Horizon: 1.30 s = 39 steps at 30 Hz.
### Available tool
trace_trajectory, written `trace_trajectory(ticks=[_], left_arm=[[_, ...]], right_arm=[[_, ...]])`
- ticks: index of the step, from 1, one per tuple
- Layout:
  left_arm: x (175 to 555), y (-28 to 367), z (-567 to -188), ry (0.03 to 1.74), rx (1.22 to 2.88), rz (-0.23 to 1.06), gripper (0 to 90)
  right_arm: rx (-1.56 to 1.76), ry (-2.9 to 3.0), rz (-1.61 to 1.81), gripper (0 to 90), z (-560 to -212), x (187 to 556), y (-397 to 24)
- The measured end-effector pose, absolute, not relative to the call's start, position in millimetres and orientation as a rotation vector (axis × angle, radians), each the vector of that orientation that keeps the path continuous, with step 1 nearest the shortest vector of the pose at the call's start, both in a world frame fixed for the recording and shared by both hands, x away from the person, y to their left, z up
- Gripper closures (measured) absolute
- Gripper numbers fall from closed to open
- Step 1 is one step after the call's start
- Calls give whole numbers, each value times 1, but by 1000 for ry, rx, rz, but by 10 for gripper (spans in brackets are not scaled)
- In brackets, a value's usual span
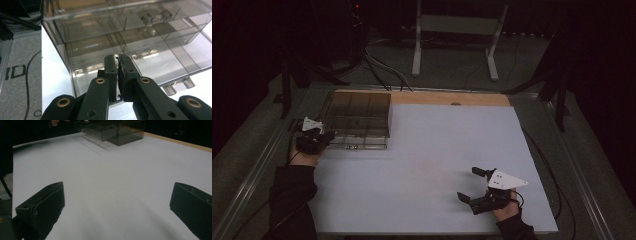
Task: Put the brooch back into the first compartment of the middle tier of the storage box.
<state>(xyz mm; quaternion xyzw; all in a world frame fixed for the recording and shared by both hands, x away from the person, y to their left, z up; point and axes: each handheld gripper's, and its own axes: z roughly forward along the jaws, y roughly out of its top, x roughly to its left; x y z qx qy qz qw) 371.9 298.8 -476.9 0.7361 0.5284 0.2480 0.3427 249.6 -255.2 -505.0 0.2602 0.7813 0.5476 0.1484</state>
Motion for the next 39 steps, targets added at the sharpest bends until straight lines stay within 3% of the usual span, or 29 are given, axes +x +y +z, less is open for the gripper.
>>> trace_trajectory(ticks=[10,13,16,23,31,39], left_arm=[[371,295,-474,1371,1891,671,858],[370,296,-469,1376,1868,693,800],[367,297,-464,1400,1851,738,625],[358,293,-443,1321,1809,734,373],[351,281,-425,1195,1751,602,208],[345,270,-413,1101,1729,498,128]], right_arm=[[748,2245,1571,0,-505,250,-256],[745,2246,1569,0,-505,249,-255],[749,2247,1570,0,-505,250,-256],[748,2248,1570,0,-505,250,-255],[745,2246,1570,0,-505,250,-256],[749,2247,1569,0,-505,250,-256]])
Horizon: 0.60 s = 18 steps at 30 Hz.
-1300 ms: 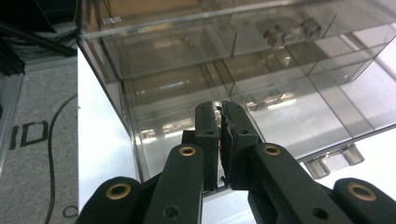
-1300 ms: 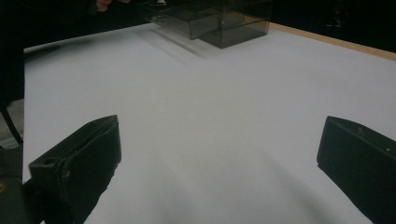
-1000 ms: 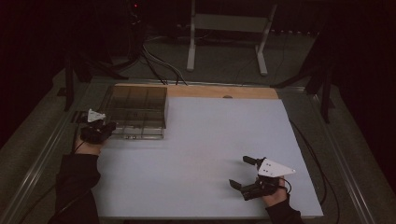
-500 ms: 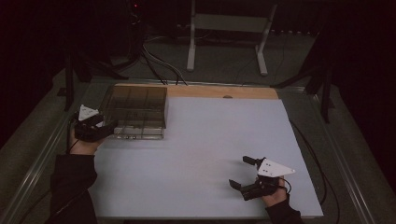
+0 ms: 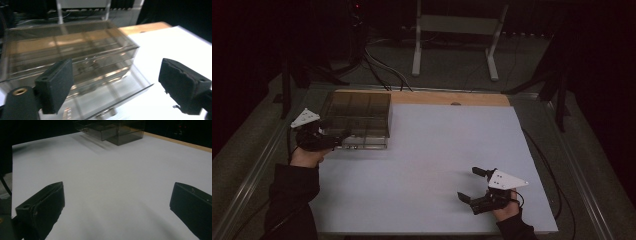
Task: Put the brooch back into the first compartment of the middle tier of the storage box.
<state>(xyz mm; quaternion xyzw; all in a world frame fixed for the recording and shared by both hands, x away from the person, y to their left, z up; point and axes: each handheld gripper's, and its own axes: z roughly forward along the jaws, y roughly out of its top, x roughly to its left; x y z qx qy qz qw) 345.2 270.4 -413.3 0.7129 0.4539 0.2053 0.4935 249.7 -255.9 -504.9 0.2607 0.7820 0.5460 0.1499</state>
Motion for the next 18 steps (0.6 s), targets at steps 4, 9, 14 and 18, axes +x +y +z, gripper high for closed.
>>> trace_trajectory(ticks=[4,9,14,18], left_arm=[[341,266,-406,1041,1729,471,37],[338,257,-403,987,1754,451,13],[335,246,-403,917,1794,435,3],[332,238,-404,857,1808,448,3]], right_arm=[[745,2246,1568,0,-505,249,-256],[745,2247,1570,0,-505,249,-256],[748,2248,1569,0,-505,249,-255],[754,2245,1570,0,-505,249,-256]])
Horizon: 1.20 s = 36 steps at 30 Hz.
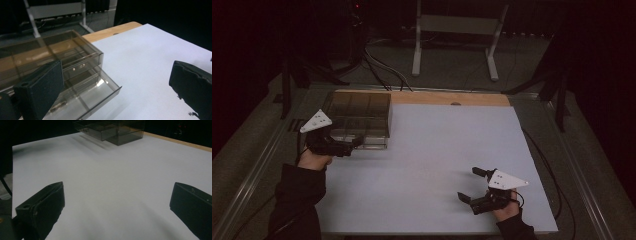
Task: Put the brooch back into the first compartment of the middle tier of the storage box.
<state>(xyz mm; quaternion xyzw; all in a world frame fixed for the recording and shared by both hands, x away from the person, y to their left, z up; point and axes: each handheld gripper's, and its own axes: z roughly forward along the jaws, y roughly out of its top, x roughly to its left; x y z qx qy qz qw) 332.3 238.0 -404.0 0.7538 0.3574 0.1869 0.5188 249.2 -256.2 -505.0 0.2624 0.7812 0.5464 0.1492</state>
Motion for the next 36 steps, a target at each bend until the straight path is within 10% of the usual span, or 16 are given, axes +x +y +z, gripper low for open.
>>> trace_trajectory(ticks=[36], left_arm=[[287,208,-457,792,1883,349,4]], right_arm=[[726,2262,1583,0,-504,254,-250]])
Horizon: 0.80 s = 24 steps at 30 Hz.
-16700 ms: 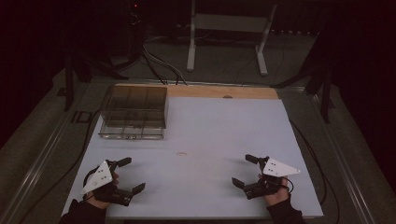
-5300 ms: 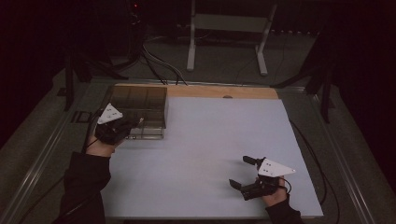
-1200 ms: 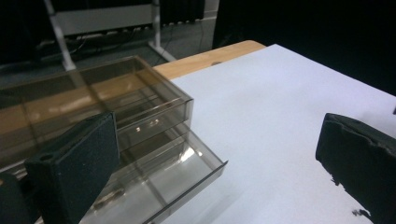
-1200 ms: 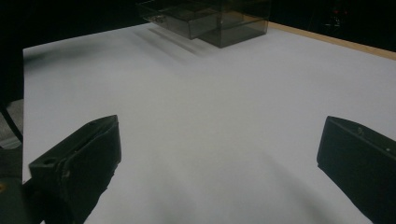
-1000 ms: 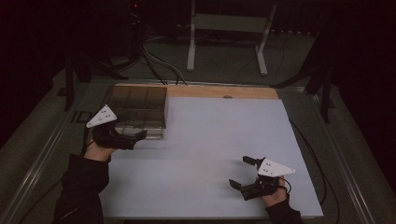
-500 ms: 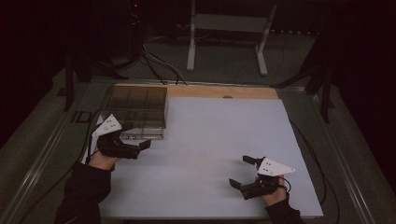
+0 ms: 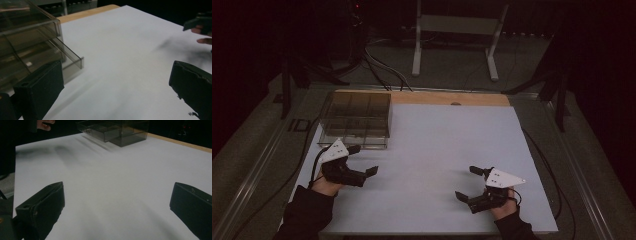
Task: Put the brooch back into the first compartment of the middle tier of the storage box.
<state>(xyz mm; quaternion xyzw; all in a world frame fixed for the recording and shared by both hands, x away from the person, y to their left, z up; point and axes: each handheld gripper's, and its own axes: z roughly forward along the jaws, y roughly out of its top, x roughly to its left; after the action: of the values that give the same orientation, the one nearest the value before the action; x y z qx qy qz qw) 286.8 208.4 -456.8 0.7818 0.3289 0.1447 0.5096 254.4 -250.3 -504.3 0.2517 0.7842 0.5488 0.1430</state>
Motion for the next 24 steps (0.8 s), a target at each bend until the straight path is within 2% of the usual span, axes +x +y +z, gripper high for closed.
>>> trace_trajectory(ticks=[24], left_arm=[[260,222,-496,862,1907,347,4]], right_arm=[[731,2260,1591,0,-504,255,-251]])
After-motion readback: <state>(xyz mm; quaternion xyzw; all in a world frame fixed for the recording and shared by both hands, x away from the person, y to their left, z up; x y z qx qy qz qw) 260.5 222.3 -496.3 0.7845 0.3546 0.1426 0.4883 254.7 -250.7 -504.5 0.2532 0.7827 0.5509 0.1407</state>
